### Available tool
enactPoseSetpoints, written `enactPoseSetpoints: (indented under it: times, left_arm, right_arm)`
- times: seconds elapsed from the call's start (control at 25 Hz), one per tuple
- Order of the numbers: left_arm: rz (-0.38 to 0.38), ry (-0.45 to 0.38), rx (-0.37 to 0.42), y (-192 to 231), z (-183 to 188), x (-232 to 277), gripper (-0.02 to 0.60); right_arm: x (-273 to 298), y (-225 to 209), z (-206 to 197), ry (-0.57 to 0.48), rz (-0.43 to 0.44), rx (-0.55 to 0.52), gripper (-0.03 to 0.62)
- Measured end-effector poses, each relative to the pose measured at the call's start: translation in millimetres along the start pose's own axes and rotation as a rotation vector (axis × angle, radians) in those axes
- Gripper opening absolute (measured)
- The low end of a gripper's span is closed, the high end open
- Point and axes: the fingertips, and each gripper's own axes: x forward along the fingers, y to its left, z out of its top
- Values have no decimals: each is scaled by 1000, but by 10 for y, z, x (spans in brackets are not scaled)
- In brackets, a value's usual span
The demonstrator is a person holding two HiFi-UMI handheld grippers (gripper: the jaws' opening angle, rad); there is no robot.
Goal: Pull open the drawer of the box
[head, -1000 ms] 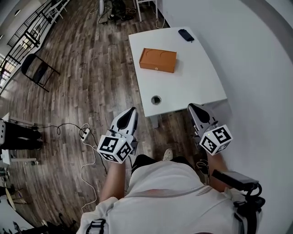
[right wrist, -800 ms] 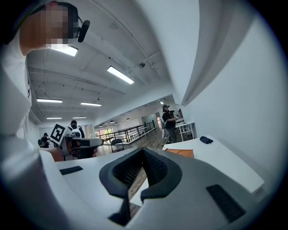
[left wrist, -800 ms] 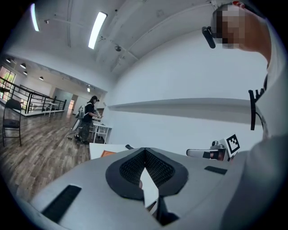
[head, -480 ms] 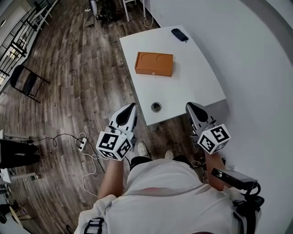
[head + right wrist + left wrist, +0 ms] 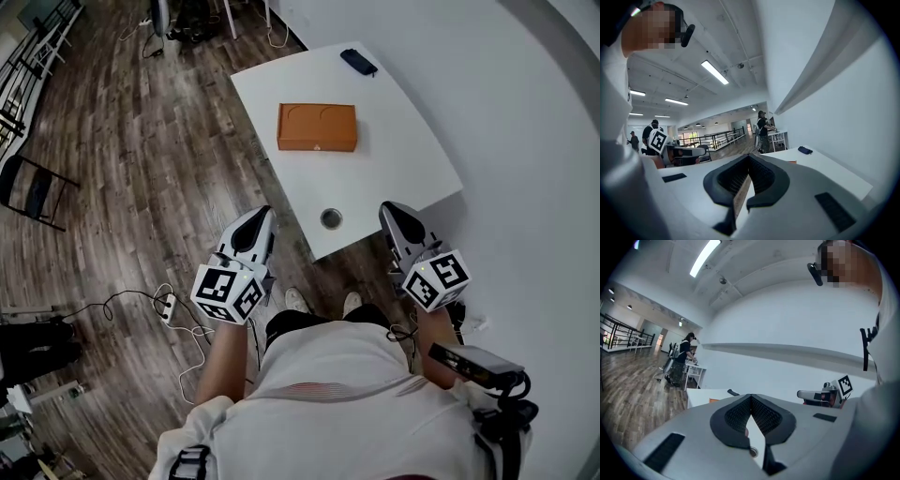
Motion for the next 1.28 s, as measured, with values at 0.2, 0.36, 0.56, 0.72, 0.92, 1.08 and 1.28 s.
enactPoseSetpoints:
  times: [0.2, 0.36, 0.56, 0.72, 0.92, 1.08, 1.28]
  left_arm:
    - [-1, 14, -14, -8, -32, 74, 11]
    - [25, 26, -8, 0, -72, 195, 11]
    - [52, 53, 20, 13, -190, 509, 11]
    - [45, 100, 29, 92, -438, 832, 12]
    - [71, 179, 70, 367, -788, 1390, 12]
    - [91, 230, 76, 562, -1136, 1803, 12]
    - [100, 300, 59, 795, -1575, 2331, 55]
  right_arm:
    - [-13, -83, -1, 9, -25, 9, 3]
    - [56, -207, -68, 17, -2, 18, 3]
    - [81, -461, -171, 42, 11, 34, 3]
    - [34, -599, -329, 71, 0, 54, 3]
    - [72, -778, -602, 128, -17, 83, 3]
    - [115, -880, -919, 200, -28, 41, 3]
    - [222, -1000, -1250, 259, -21, 43, 3]
